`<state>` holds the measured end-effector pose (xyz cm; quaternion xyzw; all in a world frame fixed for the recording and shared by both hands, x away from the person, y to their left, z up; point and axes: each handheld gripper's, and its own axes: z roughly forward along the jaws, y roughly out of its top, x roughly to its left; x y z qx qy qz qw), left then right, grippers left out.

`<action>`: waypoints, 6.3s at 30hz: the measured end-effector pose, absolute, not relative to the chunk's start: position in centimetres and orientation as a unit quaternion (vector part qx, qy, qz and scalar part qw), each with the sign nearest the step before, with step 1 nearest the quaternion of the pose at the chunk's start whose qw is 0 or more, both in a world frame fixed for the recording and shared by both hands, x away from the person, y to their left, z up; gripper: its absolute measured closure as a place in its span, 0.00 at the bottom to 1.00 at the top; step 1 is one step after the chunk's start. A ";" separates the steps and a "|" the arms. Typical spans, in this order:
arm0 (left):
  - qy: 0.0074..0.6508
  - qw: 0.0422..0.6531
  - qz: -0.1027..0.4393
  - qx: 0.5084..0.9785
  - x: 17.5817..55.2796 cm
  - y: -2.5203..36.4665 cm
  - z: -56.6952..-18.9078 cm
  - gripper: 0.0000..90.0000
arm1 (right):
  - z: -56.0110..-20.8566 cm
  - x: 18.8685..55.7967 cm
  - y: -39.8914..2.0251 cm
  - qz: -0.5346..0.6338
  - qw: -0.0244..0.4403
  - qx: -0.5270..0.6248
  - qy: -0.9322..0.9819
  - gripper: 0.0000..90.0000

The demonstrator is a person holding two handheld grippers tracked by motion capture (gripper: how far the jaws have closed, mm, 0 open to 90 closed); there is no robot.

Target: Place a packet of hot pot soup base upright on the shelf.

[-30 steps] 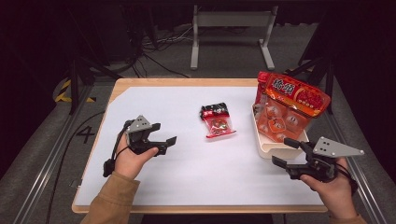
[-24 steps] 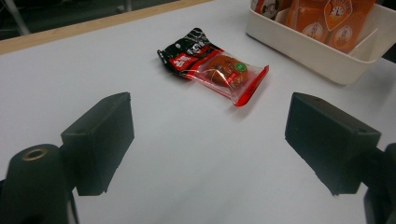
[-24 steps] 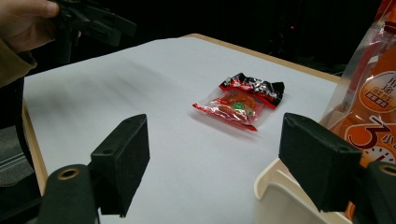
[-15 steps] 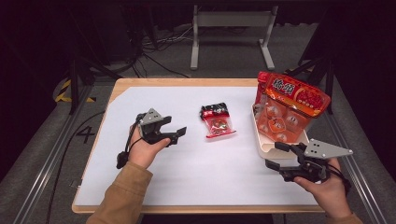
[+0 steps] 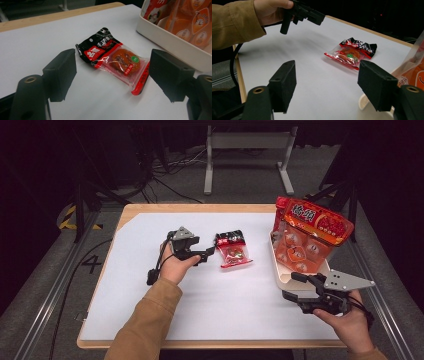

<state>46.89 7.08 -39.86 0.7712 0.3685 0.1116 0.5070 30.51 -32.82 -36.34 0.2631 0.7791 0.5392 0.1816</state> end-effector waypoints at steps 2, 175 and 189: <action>0.371 0.504 0.111 0.772 47.1 6.8 -40.0 0.25 | -36.3 30.5 -32.9 0.540 0.180 0.264 0.779 0.34; 0.123 0.606 0.086 0.781 38.5 -3.8 -30.5 1.00 | -31.0 32.7 -35.5 0.541 0.283 0.282 0.740 1.00; 0.123 0.601 0.096 0.783 40.0 -6.5 -30.6 1.00 | -30.1 32.3 -37.1 0.530 0.341 0.286 0.722 1.00</action>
